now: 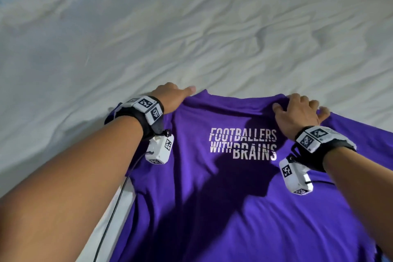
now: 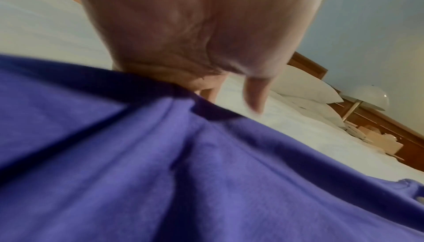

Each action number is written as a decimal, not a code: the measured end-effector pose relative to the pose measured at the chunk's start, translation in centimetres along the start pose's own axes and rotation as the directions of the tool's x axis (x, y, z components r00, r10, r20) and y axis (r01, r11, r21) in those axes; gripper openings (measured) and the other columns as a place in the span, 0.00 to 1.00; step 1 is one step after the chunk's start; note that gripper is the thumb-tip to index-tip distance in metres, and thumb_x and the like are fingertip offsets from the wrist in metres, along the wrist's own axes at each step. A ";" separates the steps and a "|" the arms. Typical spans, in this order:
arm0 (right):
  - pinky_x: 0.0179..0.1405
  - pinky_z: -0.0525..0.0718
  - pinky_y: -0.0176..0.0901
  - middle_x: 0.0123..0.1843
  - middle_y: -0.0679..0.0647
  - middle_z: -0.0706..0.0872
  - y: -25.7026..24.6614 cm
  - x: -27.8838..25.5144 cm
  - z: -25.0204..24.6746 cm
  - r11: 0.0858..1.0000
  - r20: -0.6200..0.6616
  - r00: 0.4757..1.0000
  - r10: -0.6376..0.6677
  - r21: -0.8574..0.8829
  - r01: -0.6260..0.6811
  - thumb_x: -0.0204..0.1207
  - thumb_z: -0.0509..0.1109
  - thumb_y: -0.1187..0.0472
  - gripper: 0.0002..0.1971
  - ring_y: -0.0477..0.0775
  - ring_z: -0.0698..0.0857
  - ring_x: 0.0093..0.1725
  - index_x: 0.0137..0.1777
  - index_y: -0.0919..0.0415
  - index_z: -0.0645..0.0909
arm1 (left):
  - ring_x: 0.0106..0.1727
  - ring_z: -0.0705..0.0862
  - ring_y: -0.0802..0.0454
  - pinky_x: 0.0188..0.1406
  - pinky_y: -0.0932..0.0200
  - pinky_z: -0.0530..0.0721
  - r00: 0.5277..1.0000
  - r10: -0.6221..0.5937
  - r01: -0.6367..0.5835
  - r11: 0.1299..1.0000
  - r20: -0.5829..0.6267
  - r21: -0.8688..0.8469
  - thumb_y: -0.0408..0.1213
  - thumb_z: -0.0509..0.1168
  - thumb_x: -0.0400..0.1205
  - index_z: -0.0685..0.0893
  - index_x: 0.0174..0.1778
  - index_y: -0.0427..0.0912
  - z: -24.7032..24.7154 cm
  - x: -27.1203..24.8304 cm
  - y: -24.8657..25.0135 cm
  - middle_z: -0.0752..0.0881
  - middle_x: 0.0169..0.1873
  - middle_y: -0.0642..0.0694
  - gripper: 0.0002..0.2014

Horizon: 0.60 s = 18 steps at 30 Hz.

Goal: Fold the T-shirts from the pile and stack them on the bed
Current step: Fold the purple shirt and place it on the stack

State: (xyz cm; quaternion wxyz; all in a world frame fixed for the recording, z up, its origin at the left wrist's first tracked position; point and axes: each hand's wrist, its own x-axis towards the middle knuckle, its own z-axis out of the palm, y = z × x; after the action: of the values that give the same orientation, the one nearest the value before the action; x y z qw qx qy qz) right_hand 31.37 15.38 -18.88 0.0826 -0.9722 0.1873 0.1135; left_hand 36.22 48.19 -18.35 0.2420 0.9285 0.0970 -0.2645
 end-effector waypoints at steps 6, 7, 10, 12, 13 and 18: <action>0.80 0.48 0.64 0.51 0.53 0.82 -0.2 1.3 -0.4 0.961 -0.179 0.984 -0.022 0.268 0.071 0.86 0.62 0.49 0.10 0.61 0.71 0.72 0.58 0.54 0.78 | 0.49 0.86 0.42 0.52 0.51 0.84 0.947 0.089 -0.119 0.990 -0.309 -0.081 0.43 0.70 0.80 0.83 0.43 0.49 0.6 0.9 1.3 0.88 0.43 0.48 0.04; 0.80 0.49 0.64 0.49 0.52 0.80 -0.3 1.5 -0.4 0.950 -0.174 0.985 0.002 0.306 0.052 0.86 0.61 0.48 0.10 0.60 0.71 0.72 0.58 0.53 0.78 | 0.47 0.85 0.42 0.52 0.50 0.84 0.938 0.086 -0.124 0.988 -0.335 -0.092 0.44 0.69 0.81 0.83 0.44 0.49 0.9 0.9 1.3 0.88 0.42 0.49 0.04; 0.78 0.52 0.65 0.46 0.53 0.81 -0.3 2.6 0.3 0.989 -0.040 0.998 -0.040 0.140 0.045 0.87 0.59 0.44 0.12 0.63 0.73 0.70 0.54 0.51 0.76 | 0.45 0.85 0.44 0.47 0.49 0.83 0.956 0.075 -0.093 0.994 -0.282 -0.049 0.45 0.66 0.81 0.81 0.43 0.48 1.9 1.3 1.2 0.86 0.39 0.51 0.05; 0.78 0.52 0.64 0.45 0.55 0.82 -0.2 3.4 0.5 0.996 0.025 0.997 -0.070 0.050 0.069 0.87 0.58 0.44 0.13 0.64 0.74 0.69 0.55 0.51 0.76 | 0.45 0.85 0.43 0.46 0.50 0.82 0.961 0.067 -0.077 0.997 -0.267 -0.029 0.43 0.64 0.81 0.80 0.42 0.48 1.8 1.5 1.4 0.86 0.41 0.49 0.05; 0.78 0.52 0.64 0.45 0.56 0.83 -0.1 3.8 0.4 0.997 0.021 0.998 -0.066 0.047 0.065 0.87 0.57 0.44 0.13 0.64 0.75 0.69 0.55 0.50 0.77 | 0.46 0.84 0.41 0.46 0.50 0.82 0.957 0.073 -0.081 0.997 -0.282 -0.017 0.42 0.63 0.83 0.79 0.43 0.48 1.7 1.5 1.4 0.86 0.43 0.48 0.05; 0.81 0.52 0.70 0.70 0.62 0.77 -0.6 2.6 1.0 0.983 -0.173 0.983 0.066 0.181 -0.034 0.88 0.54 0.46 0.18 0.66 0.67 0.76 0.67 0.54 0.77 | 0.61 0.81 0.33 0.57 0.40 0.76 0.883 0.200 -0.091 0.960 -0.424 0.263 0.46 0.54 0.89 0.78 0.61 0.44 3.1 -0.3 1.6 0.85 0.60 0.38 0.13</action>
State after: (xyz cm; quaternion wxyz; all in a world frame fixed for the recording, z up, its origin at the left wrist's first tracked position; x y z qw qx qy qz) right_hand 33.76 15.25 -20.41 0.1487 -0.9623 0.2276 0.0110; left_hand 35.10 45.27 -19.89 0.1207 0.9909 0.0473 -0.0350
